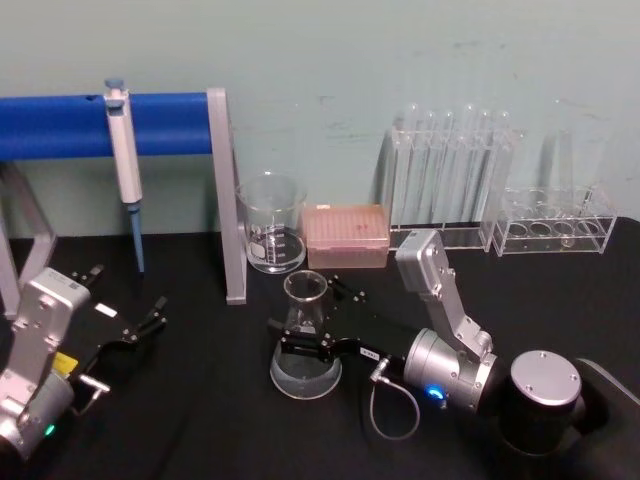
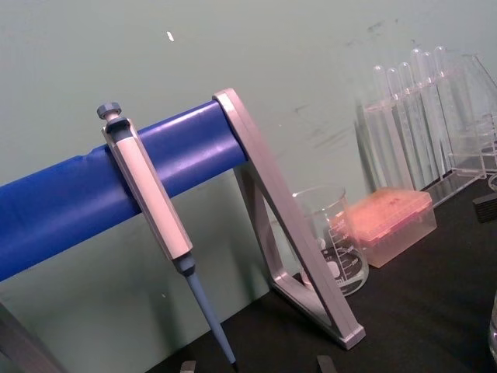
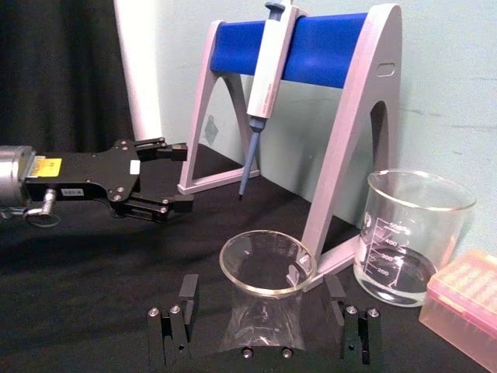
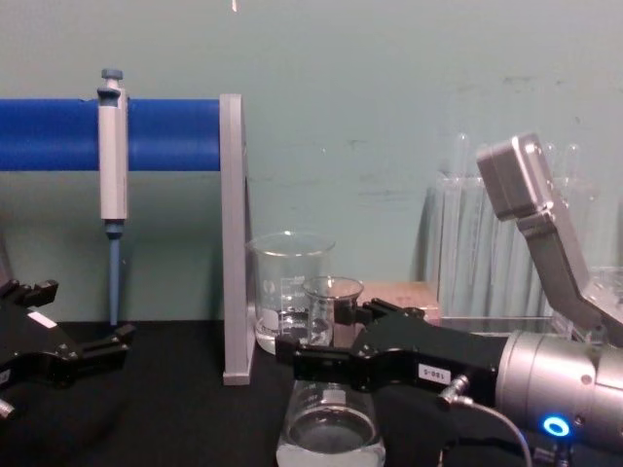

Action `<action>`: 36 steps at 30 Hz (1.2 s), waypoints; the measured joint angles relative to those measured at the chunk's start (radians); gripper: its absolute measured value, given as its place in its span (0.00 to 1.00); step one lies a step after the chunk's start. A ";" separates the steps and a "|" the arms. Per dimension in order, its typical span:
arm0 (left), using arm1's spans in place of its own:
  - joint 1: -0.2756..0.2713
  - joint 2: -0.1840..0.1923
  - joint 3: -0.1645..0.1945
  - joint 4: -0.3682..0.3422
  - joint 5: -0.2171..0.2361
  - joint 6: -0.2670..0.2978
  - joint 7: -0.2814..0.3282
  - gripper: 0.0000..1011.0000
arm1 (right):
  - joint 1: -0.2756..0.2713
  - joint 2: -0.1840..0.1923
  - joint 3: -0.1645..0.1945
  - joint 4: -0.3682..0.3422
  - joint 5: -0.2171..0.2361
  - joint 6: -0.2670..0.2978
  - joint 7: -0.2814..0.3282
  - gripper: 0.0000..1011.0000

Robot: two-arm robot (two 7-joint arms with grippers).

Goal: Grasp the erlenmeyer flask with one hand, shake it three times, then place it back.

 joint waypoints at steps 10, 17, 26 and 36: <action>0.000 0.000 0.000 0.000 0.000 0.000 0.000 0.99 | -0.022 0.029 0.012 -0.051 0.031 0.017 0.017 0.99; 0.000 0.000 0.000 0.000 0.000 0.000 0.000 0.99 | -0.066 0.071 0.030 -0.133 0.051 0.046 -0.001 0.99; 0.000 0.000 0.000 0.000 0.000 0.000 0.000 0.99 | -0.135 0.133 0.060 -0.243 0.078 0.079 -0.039 0.99; 0.000 0.000 0.000 0.000 0.000 0.000 0.000 0.99 | -0.212 0.167 0.122 -0.322 0.087 0.077 -0.136 0.99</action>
